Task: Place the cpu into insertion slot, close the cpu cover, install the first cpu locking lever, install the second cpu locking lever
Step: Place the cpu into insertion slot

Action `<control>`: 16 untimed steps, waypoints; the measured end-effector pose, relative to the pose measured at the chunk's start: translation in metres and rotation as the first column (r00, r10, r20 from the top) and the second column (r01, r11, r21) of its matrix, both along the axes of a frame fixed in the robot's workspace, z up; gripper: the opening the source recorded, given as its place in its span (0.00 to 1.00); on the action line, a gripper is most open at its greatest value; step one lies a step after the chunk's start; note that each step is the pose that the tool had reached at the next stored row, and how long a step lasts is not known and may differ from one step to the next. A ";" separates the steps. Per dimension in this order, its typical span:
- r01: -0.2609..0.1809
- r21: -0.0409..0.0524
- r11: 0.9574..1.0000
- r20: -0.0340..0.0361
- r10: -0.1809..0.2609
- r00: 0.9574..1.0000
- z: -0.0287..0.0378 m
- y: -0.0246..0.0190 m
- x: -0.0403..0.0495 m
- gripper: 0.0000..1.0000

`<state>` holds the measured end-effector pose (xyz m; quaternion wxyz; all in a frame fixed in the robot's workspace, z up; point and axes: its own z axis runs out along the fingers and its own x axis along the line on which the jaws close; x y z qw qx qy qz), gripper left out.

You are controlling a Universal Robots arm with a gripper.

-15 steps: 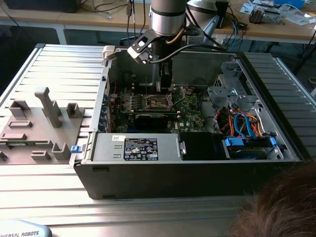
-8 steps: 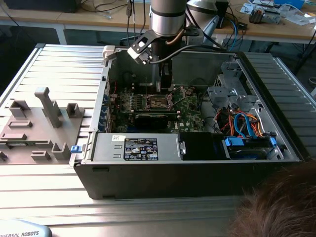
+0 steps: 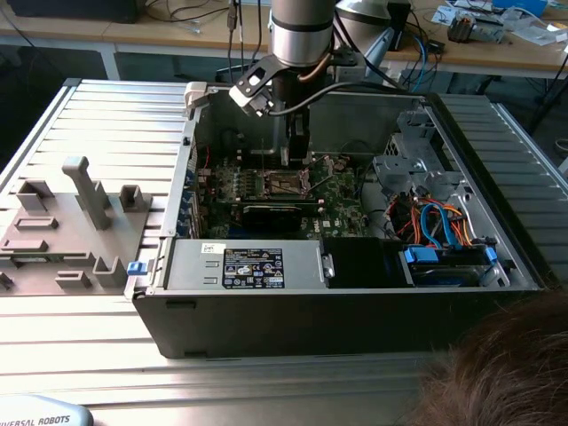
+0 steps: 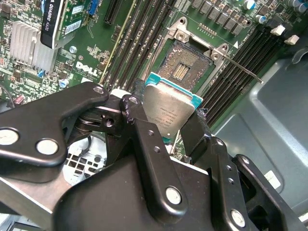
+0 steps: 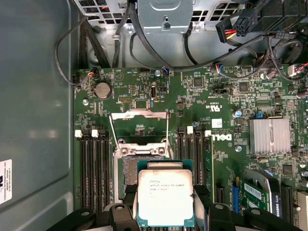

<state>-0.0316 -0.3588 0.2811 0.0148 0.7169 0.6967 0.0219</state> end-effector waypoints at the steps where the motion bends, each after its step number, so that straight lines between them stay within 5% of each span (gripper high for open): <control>1: 0.000 0.000 1.000 0.000 0.000 1.000 -0.0001 0.0000 0.0000 0.54; 16: 0.000 0.000 1.000 0.000 0.000 1.000 -0.0033 0.0000 0.0000 0.54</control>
